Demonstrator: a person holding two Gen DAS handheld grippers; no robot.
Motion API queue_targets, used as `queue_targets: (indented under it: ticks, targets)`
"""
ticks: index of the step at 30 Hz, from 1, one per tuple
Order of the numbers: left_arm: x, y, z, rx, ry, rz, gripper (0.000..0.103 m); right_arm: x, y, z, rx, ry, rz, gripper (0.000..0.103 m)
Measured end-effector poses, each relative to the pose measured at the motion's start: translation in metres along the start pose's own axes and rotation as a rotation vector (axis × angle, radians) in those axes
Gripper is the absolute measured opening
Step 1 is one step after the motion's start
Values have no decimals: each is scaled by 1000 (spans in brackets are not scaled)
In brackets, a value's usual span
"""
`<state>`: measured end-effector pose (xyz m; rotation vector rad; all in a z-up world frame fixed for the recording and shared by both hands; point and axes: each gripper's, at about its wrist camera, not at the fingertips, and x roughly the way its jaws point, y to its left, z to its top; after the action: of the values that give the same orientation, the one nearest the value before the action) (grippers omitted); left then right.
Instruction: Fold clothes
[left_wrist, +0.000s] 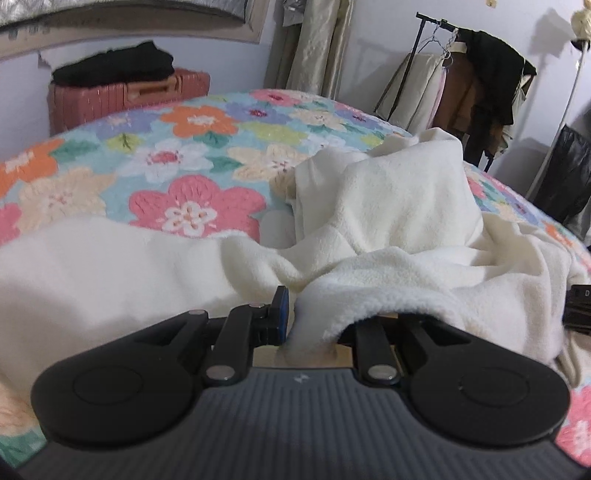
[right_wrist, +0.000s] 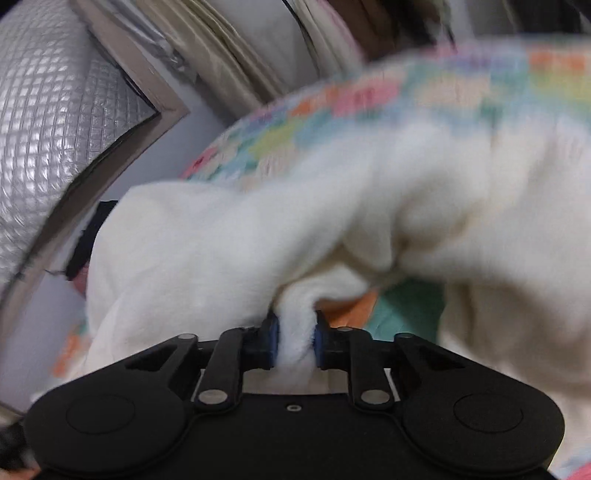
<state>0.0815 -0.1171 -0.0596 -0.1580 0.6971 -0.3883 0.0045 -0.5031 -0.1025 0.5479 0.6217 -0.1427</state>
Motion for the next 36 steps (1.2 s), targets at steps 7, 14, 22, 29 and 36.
queue_targets:
  ticks: [7, 14, 22, 29, 36]
  targets:
    - [-19, -10, 6, -14, -24, -117, 16, -88, 36, 32, -224, -231, -163, 11]
    - [-81, -37, 8, 62, -110, -320, 16, -173, 52, 38, -268, -362, -196, 11]
    - [-128, -50, 0, 25, -64, -438, 16, -217, 37, 3, -216, -255, -258, 10]
    - [-106, -61, -32, 146, 153, -284, 16, -171, -18, -43, -121, 88, -308, 9]
    - [-77, -64, -38, 244, 241, -151, 46, -164, -34, -42, 2, 182, -336, 30]
